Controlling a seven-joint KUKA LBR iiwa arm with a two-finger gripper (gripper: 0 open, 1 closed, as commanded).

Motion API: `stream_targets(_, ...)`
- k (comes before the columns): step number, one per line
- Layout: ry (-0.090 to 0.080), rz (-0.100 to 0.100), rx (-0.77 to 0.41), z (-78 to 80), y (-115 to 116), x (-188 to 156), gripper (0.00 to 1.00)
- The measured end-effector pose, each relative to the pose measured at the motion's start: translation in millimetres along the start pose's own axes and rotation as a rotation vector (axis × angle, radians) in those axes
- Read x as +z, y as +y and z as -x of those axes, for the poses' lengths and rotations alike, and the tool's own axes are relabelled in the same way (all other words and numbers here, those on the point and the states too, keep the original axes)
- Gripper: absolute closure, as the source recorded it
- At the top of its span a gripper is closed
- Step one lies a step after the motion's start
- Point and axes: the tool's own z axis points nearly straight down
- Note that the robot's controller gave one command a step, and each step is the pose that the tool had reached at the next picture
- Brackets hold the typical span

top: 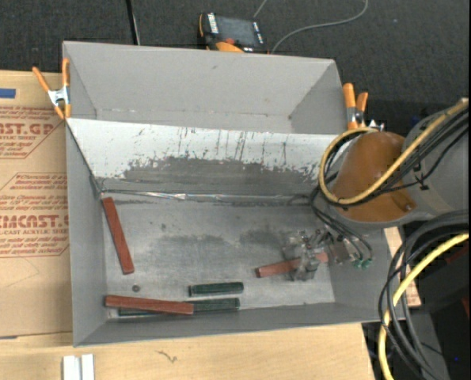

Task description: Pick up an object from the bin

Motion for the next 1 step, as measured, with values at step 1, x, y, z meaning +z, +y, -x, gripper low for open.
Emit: stream_targets(1, -0.01, -0.004, -0.022, 13.0, -12.6, -151.7, 1.0)
